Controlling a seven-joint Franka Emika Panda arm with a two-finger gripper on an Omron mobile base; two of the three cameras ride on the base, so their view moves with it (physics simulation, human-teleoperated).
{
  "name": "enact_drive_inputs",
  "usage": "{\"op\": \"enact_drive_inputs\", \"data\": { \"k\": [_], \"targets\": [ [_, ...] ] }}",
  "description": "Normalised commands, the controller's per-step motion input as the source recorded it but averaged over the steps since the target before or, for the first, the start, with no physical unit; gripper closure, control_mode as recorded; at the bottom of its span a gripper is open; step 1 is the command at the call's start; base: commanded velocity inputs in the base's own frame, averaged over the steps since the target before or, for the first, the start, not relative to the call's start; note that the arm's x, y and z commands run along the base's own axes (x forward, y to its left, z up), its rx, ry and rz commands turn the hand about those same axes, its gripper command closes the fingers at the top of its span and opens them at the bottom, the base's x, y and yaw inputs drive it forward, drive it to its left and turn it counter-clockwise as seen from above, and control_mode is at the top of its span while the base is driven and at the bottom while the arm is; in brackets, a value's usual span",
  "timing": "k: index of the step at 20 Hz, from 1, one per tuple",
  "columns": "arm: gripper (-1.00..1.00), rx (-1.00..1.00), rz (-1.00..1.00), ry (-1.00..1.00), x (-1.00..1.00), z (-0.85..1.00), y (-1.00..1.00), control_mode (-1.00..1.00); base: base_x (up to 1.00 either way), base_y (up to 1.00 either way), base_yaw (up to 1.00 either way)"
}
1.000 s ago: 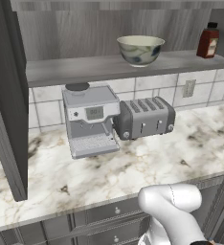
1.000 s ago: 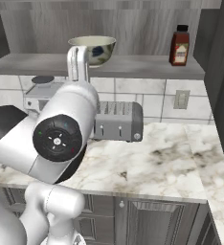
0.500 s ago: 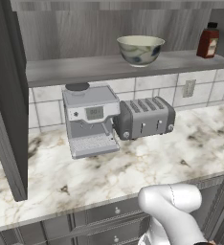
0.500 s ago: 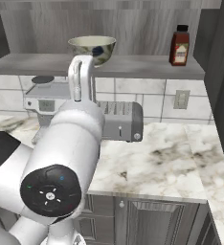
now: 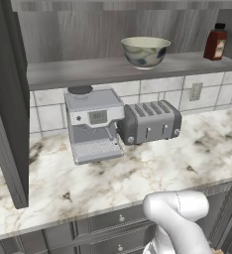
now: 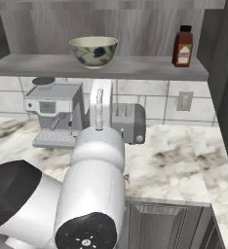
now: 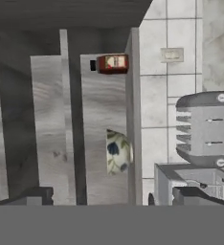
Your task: Pick the mug and place it in the sink. Pick the bowl and place it in the open cabinet and then close the cabinet.
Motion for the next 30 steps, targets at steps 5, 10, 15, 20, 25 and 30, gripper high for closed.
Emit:
{"op": "enact_drive_inputs", "data": {
  "k": [5, 10, 15, 20, 25, 30],
  "targets": [
    [-1.0, -0.02, 0.02, -0.36, 0.06, -0.71, 0.0, -1.0, 0.0, 0.0, 0.0],
    [-1.0, 0.0, 0.0, -0.25, 0.1, -0.04, -0.09, -1.0, 0.0, 0.0, 0.0],
    [-1.0, 0.0, 0.0, -0.15, 0.01, -0.13, -0.17, -1.0, 0.0, 0.0, 0.0],
    [-1.0, 0.1, 0.0, -0.03, -0.36, 0.12, -0.43, -1.0, 0.0, 0.0, 0.0],
    [-1.0, 0.12, -0.01, -0.04, -0.76, 0.11, -0.47, -1.0, 0.0, 0.0, 0.0],
    [-1.0, 0.11, -0.04, 0.0, -0.88, 0.14, -0.36, -1.0, 0.0, 0.0, 0.0]
  ]
}}
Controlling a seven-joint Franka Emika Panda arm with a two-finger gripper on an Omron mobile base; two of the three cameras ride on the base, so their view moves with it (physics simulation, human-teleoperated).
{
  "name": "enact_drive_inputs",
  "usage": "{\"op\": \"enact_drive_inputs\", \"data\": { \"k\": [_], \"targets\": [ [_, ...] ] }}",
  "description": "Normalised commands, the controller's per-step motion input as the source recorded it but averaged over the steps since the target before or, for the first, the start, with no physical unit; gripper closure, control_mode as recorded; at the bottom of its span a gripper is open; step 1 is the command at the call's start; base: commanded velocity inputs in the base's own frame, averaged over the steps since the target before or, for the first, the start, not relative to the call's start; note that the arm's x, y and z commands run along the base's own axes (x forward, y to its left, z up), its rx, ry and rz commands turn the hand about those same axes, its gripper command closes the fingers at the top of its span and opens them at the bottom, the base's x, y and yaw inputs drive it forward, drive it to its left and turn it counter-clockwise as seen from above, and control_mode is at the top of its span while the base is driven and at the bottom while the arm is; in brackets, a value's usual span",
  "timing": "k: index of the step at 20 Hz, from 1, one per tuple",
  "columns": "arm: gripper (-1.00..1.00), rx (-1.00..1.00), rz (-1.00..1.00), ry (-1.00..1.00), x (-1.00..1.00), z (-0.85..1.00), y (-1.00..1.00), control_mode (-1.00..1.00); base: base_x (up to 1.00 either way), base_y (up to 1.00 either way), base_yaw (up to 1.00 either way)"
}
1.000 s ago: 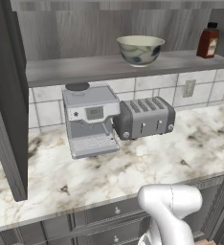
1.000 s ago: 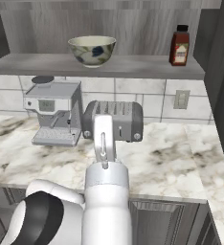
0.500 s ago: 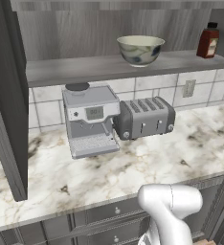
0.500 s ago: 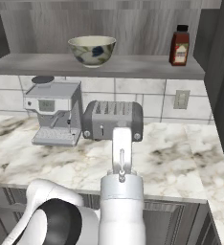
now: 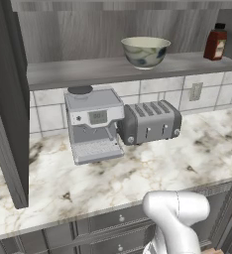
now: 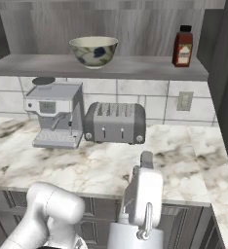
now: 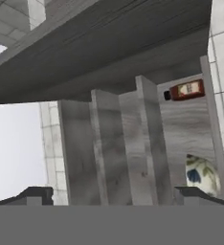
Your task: Pick the mug and place it in the sink. Pick the bowl and place it in the open cabinet and then close the cabinet.
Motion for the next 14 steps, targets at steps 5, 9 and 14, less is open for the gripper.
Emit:
{"op": "enact_drive_inputs", "data": {
  "k": [5, 9, 14],
  "targets": [
    [-1.0, 0.08, -0.05, 0.0, -0.57, 0.34, -0.4, -1.0, 0.0, 0.0, 0.0],
    [-1.0, 0.07, -0.05, 0.01, -0.34, 0.49, -0.43, -1.0, 0.0, 0.0, 0.0],
    [-1.0, 0.08, -0.06, 0.06, -0.12, 0.18, -0.53, -1.0, 0.0, 0.0, 0.0]
  ]
}}
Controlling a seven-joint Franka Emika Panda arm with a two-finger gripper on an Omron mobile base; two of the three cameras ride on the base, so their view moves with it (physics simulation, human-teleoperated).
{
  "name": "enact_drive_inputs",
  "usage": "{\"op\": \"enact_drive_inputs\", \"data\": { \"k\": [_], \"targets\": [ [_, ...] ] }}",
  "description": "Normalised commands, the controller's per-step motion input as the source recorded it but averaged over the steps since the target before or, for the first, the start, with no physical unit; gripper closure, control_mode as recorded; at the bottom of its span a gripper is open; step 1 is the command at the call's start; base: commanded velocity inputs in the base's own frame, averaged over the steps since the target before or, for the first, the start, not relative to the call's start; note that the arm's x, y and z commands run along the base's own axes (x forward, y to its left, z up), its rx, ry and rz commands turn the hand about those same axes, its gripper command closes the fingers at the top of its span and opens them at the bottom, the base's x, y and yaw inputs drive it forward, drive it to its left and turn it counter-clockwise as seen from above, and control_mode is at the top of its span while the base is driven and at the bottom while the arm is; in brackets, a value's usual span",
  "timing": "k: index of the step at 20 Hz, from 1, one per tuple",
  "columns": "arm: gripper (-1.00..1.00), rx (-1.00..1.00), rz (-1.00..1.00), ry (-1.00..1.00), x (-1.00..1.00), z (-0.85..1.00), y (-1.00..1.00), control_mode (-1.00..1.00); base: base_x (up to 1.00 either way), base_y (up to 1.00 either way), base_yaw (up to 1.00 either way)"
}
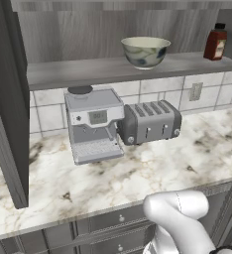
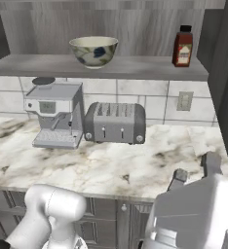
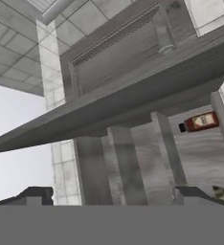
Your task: Pick the mug and place it in the sink. Pick the bowl and place it in the open cabinet and then close the cabinet.
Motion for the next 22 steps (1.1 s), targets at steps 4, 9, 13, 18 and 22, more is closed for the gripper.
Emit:
{"op": "enact_drive_inputs", "data": {
  "k": [4, 9, 13, 18, 22],
  "targets": [
    [-1.0, 0.0, -0.04, 0.1, 0.01, -0.42, -0.4, -1.0, 0.0, 0.0, 0.0],
    [-1.0, 0.0, 0.0, 0.02, 0.32, -0.71, -0.31, -1.0, 0.0, 0.0, 0.0],
    [-1.0, 0.0, 0.0, 0.0, 0.63, -0.81, -0.2, -1.0, 0.0, 0.0, 0.0],
    [-1.0, 0.0, 0.0, 0.01, 0.64, -0.23, -0.24, -1.0, 0.0, 0.0, 0.0],
    [-1.0, 0.03, 0.0, 0.09, 0.41, 0.0, -0.36, -1.0, 0.0, 0.0, 0.0]
  ]
}}
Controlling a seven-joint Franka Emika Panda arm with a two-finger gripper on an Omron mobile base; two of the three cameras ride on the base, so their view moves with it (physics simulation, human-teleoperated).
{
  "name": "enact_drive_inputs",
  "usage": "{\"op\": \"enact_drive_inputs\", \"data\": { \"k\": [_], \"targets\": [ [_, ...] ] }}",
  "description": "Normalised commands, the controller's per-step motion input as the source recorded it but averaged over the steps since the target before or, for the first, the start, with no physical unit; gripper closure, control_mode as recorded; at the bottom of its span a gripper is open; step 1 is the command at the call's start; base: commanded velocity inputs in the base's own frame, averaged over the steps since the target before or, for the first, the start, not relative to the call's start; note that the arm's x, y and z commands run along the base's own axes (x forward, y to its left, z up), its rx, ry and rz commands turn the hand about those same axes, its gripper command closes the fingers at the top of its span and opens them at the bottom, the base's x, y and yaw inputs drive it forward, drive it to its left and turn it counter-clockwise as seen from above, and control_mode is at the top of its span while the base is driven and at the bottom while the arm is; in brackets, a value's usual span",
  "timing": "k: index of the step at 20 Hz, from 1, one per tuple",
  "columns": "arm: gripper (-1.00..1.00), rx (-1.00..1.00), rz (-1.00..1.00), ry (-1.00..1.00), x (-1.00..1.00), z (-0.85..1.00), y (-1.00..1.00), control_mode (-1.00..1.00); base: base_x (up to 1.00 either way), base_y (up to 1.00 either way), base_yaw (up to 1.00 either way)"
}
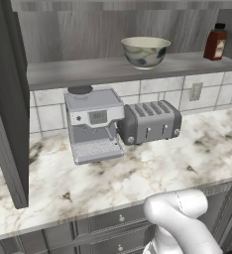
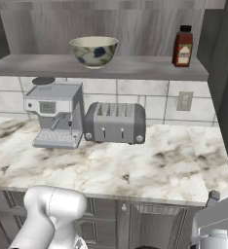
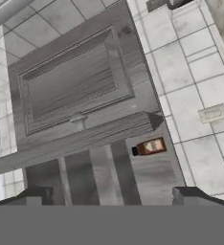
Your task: Pick the mug and place it in the sink. Pick the bowl and place it in the open cabinet and then close the cabinet.
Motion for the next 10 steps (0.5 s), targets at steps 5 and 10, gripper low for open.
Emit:
{"op": "enact_drive_inputs", "data": {
  "k": [5, 10],
  "targets": [
    [-1.0, 0.08, 0.0, 0.1, 0.16, 0.0, -0.49, -1.0, 0.0, 0.0, 0.0],
    [-1.0, 0.03, 0.0, 0.06, 0.13, 0.0, -0.48, -1.0, 0.0, 0.0, 0.0]
  ]
}}
